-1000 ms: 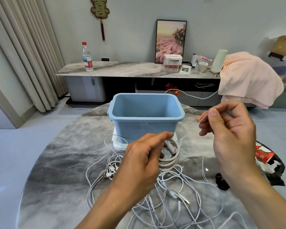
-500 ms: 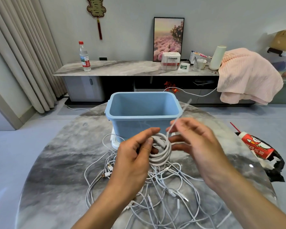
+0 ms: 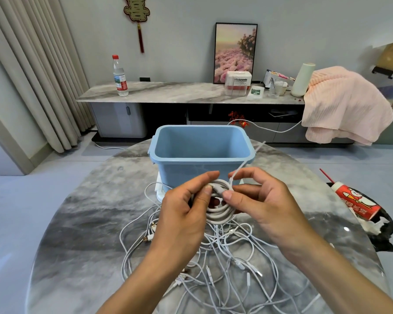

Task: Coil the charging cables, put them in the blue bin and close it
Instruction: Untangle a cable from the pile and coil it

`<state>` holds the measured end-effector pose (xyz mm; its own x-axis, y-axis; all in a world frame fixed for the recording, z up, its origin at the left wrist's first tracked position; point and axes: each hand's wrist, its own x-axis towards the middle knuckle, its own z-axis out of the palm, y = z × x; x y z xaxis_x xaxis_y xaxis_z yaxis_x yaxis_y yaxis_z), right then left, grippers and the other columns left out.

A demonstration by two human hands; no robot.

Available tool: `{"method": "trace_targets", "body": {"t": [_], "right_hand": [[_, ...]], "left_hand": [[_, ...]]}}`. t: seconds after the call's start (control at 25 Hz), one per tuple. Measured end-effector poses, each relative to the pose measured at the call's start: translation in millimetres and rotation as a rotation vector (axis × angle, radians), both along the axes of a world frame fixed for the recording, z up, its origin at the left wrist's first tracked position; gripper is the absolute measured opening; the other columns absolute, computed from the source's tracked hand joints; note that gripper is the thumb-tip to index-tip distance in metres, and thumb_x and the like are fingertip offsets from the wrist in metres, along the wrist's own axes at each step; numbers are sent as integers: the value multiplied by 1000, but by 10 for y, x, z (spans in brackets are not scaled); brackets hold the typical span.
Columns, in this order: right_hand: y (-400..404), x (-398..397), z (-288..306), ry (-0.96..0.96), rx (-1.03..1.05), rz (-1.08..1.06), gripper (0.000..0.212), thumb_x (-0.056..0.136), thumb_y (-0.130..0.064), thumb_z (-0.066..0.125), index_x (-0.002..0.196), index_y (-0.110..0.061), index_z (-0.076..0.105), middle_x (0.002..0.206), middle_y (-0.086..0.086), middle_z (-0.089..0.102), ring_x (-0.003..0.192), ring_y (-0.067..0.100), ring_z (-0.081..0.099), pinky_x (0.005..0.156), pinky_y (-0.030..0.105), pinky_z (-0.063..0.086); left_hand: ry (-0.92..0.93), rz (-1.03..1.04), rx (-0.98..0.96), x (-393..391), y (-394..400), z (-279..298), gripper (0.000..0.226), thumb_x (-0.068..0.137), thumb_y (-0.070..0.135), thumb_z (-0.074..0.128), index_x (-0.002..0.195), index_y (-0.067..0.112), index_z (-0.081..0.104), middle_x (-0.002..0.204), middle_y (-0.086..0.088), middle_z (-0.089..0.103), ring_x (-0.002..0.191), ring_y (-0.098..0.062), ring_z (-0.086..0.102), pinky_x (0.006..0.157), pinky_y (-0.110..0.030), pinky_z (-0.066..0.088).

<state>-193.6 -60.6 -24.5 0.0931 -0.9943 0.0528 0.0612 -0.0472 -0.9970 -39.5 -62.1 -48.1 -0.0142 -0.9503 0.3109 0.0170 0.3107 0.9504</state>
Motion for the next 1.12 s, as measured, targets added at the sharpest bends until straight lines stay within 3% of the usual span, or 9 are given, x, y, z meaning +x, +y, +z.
{"method": "trace_targets", "body": {"t": [0.28, 0.4, 0.52, 0.6, 0.68, 0.84, 0.96, 1.12], "right_hand": [[-29, -49, 3, -173, 118, 49, 26, 69, -6, 76, 90, -8, 62, 77, 14, 72, 65, 20, 68, 60, 26, 56], [-28, -42, -3, -156, 84, 46, 27, 69, -4, 79, 89, -8, 60, 74, 11, 71, 65, 18, 67, 63, 26, 56], [-7, -26, -17, -59, 16, -13, 25, 71, -15, 75, 88, -7, 58, 72, 11, 74, 65, 15, 68, 63, 22, 54], [-1, 12, -44, -21, -52, -33, 24, 74, -19, 74, 89, -7, 60, 74, 11, 75, 68, 14, 69, 66, 22, 55], [-7, 44, -59, -17, -106, -66, 20, 78, -18, 72, 89, -5, 63, 75, 10, 74, 70, 13, 69, 69, 23, 56], [-26, 56, -103, 50, -227, -148, 8, 78, -11, 75, 81, -5, 70, 72, 5, 72, 67, 10, 68, 66, 20, 53], [-26, 72, -170, 28, -219, -183, 4, 82, -12, 73, 81, -8, 71, 73, 3, 71, 68, 9, 66, 67, 20, 52], [-52, 37, -187, -42, -162, -90, 14, 83, -11, 70, 96, -8, 73, 89, 6, 74, 83, 11, 67, 79, 22, 54]], "left_hand": [[107, -61, 111, 37, -5, 16, 16, 96, 5, 54, 104, 12, 66, 88, -4, 76, 80, -14, 71, 72, -23, 54], [32, -56, 36, 35, 1, 3, 13, 96, 6, 58, 102, 15, 66, 88, -4, 75, 81, -16, 70, 73, -25, 54], [-45, -42, -8, 20, 5, -7, 11, 91, 16, 61, 99, 21, 67, 86, 0, 74, 80, -14, 68, 74, -27, 54], [-31, -42, -5, 31, -11, 0, 12, 94, 11, 62, 99, 20, 67, 87, -1, 74, 81, -14, 69, 75, -27, 54], [-32, -41, -1, 47, -13, 8, 15, 94, 7, 61, 99, 19, 67, 87, -2, 74, 82, -17, 69, 76, -29, 55], [-88, -38, -27, 26, -2, -2, 11, 89, 19, 61, 98, 22, 68, 86, 3, 74, 82, -16, 70, 78, -33, 56], [-90, -7, -28, -7, 4, -42, 12, 87, 20, 61, 97, 23, 68, 87, 5, 75, 83, -15, 70, 79, -34, 56], [-54, 21, -15, 33, -28, -47, 12, 94, 8, 62, 99, 18, 67, 86, 0, 75, 83, -19, 70, 77, -32, 55]]}}
